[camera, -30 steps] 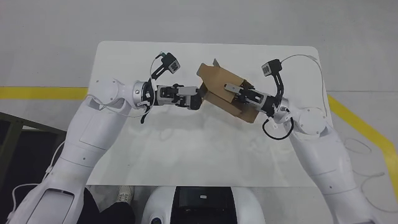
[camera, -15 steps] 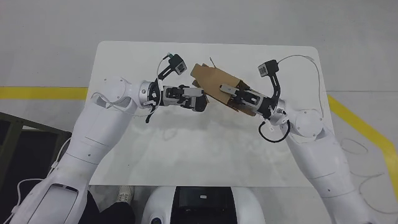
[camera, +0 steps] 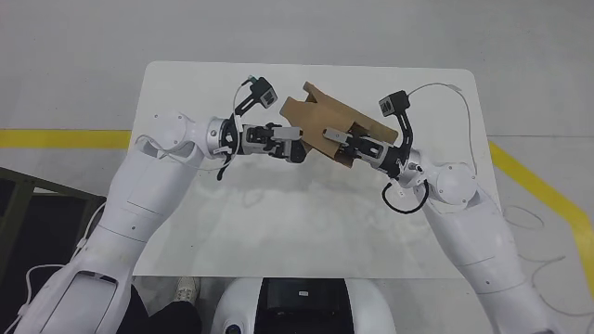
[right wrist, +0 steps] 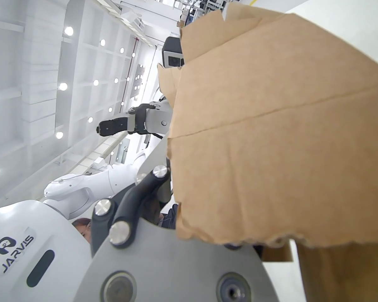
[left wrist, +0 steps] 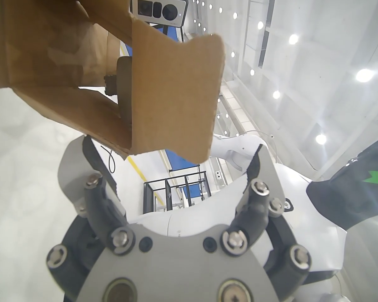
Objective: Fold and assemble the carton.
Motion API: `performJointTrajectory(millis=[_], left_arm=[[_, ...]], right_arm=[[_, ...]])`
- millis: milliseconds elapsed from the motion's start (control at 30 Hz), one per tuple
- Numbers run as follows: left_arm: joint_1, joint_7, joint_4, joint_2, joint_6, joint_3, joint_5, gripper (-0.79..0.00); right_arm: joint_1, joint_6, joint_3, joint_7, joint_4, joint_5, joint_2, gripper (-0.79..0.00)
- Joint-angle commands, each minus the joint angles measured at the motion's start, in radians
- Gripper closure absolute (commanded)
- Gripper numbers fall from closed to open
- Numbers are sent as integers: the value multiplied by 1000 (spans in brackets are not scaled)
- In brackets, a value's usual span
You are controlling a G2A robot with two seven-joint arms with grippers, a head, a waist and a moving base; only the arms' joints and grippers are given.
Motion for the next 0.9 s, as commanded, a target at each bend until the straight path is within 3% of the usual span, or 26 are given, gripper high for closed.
performJointTrajectory(millis=[0,500,867], left_arm=[[1,-1,-2,0,2,-2,1,-785],[10,5,-4,6,-2,-32,26,-785],[74,73,-4,44,-8,-157,128,-785]], right_arm=[[0,-1,0,-2,2,0,0,0],[2,-6,16,7,24,10,0,0],[11,48,63,202,55,127,16,0]])
